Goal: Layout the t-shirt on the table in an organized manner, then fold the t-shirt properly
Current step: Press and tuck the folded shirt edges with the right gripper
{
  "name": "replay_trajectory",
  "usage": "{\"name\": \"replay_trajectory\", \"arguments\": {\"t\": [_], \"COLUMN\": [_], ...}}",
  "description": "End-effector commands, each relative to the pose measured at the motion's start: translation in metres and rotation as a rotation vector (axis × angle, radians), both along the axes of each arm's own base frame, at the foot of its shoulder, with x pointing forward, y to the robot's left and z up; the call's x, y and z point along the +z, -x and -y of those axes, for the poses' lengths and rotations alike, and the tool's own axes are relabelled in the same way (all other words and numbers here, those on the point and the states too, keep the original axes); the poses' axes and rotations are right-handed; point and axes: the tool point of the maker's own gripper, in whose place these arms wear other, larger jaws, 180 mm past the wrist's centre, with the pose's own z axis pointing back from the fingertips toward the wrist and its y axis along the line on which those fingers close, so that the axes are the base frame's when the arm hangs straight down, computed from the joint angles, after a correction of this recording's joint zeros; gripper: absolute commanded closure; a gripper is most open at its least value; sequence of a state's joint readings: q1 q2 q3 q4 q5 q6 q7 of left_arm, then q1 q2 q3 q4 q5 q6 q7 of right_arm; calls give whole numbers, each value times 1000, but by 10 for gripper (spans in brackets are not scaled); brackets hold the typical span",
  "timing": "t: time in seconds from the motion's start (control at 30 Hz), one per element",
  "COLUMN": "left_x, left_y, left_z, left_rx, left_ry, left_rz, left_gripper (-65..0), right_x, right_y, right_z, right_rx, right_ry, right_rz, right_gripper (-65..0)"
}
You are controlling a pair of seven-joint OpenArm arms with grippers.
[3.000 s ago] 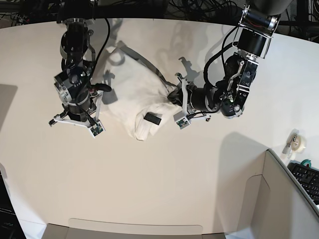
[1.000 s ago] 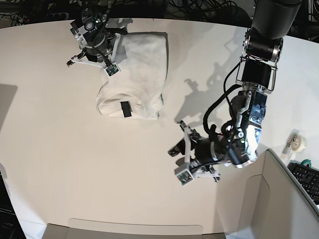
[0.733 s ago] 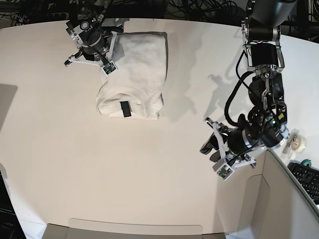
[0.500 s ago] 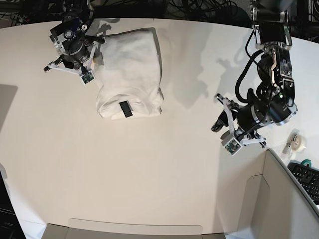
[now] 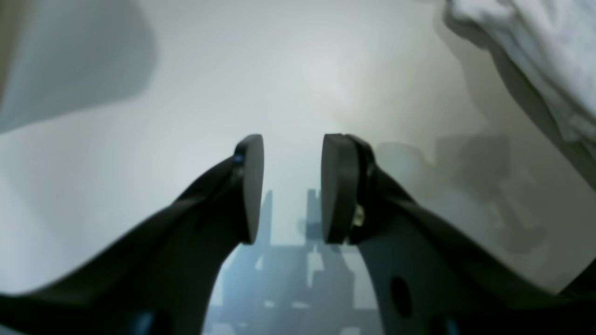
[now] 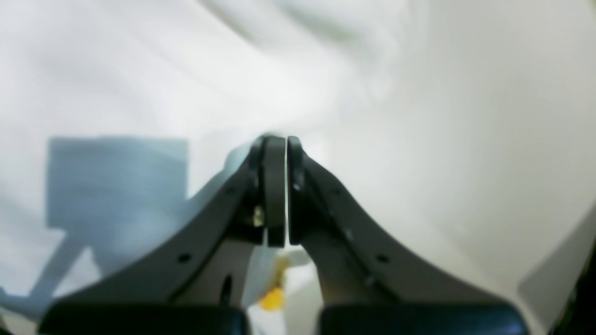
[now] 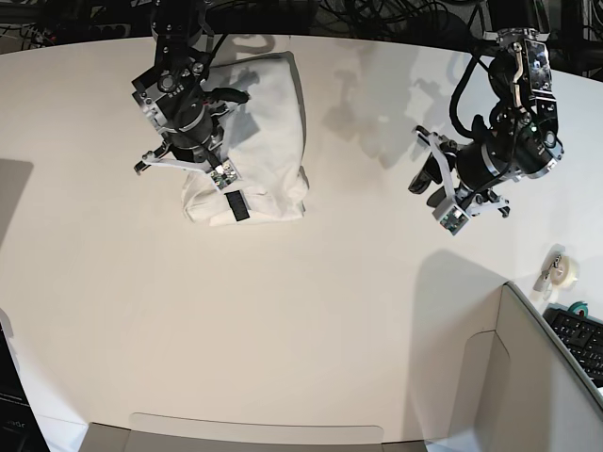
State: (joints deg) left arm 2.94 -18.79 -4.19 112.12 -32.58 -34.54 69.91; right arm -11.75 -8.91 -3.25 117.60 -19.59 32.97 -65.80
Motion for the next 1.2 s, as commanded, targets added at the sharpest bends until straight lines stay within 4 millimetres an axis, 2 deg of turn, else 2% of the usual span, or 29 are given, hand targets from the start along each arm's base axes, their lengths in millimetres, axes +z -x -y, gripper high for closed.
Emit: {"name": "replay_trajectory", "arguments": {"t": [0.0, 0.13, 0.33, 0.47, 0.6, 0.8, 0.93, 1.03, 1.17], "left_x": [11, 4, -1, -9, -29, -44, -56, -61, -62], "left_y": [-6, 1, 5, 5, 6, 7, 10, 11, 11], "left_z": [-1, -4, -4, -7, -13, -16, -25, -27, -28], "left_rx": [-2, 4, 7, 19, 49, 77, 96, 106, 108], "left_ry": [10, 9, 10, 16, 43, 87, 85, 90, 95], "left_rz": [44, 22, 4, -22, -76, -101, -139, -152, -153], "left_gripper": [-157, -96, -88, -88, -87, -86, -86, -86, -86], "right_x": [10, 20, 36, 38, 29, 19, 29, 35, 36], "right_y": [-7, -18, -28, -24, -8, 5, -7, -14, -12], "right_z": [-2, -13, -51, -71, -81, -78, -73, -60, -48], "right_rx": [7, 38, 150, 153, 72, 7, -53, -162, -286], "right_ry": [-1, -8, -31, -70, -137, -157, -186, -222, -260], "right_rz": [40, 76, 129, 136, 111, 79, 165, 233, 281], "right_gripper": [0, 0, 0, 0, 0, 0, 0, 0, 0]}}
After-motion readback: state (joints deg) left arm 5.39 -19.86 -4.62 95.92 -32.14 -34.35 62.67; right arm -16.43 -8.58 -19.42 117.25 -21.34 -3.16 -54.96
